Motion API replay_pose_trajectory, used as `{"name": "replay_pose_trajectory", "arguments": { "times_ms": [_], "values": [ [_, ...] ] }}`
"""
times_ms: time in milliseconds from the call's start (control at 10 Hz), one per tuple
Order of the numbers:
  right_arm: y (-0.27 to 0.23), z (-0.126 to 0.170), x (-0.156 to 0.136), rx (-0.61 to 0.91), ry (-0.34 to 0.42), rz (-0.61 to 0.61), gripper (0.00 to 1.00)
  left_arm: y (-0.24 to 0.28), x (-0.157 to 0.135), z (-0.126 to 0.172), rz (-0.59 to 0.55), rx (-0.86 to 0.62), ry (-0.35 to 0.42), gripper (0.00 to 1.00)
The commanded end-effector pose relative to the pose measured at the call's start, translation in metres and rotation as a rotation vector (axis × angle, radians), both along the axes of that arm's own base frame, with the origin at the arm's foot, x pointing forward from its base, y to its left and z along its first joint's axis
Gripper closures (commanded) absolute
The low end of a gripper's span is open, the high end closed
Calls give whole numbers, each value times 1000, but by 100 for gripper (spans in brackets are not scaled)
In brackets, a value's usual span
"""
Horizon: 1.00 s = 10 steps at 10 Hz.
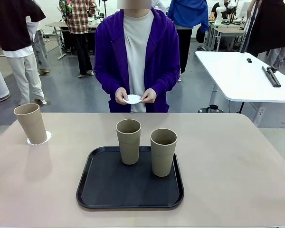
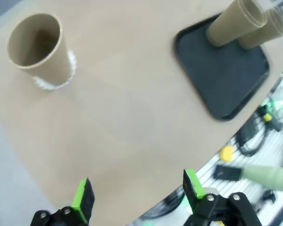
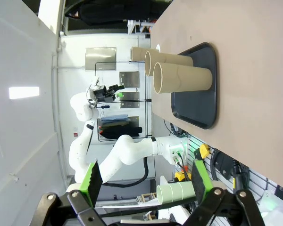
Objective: Place coasters on the table and set cups on them.
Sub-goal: Take one Reusable plastic cup from the Flat Tray and place it on a coaster set by the human.
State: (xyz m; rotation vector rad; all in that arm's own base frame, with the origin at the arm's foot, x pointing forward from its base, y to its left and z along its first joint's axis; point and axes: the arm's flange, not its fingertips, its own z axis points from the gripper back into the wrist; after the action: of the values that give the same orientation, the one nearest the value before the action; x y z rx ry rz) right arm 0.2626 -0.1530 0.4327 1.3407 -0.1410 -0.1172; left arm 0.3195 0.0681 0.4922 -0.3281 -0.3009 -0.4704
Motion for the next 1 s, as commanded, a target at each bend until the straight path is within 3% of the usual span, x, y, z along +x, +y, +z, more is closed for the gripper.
{"name": "replay_pose_trajectory", "arguments": {
  "times_ms": [0,200,400,700,900],
  "values": [
    [0,1,0,11,-11,3,0,48,19,4,-1,-573,-3,0],
    [0,1,0,11,-11,3,0,99,18,-7,32,-910,19,0],
    [0,1,0,11,-11,3,0,144,13,-21,45,-1100,61,0],
    [0,1,0,11,-11,3,0,182,2,-48,38,-1218,183,0],
    [0,1,0,11,-11,3,0,199,-2,-71,77,-1177,269,0]
  ]
}}
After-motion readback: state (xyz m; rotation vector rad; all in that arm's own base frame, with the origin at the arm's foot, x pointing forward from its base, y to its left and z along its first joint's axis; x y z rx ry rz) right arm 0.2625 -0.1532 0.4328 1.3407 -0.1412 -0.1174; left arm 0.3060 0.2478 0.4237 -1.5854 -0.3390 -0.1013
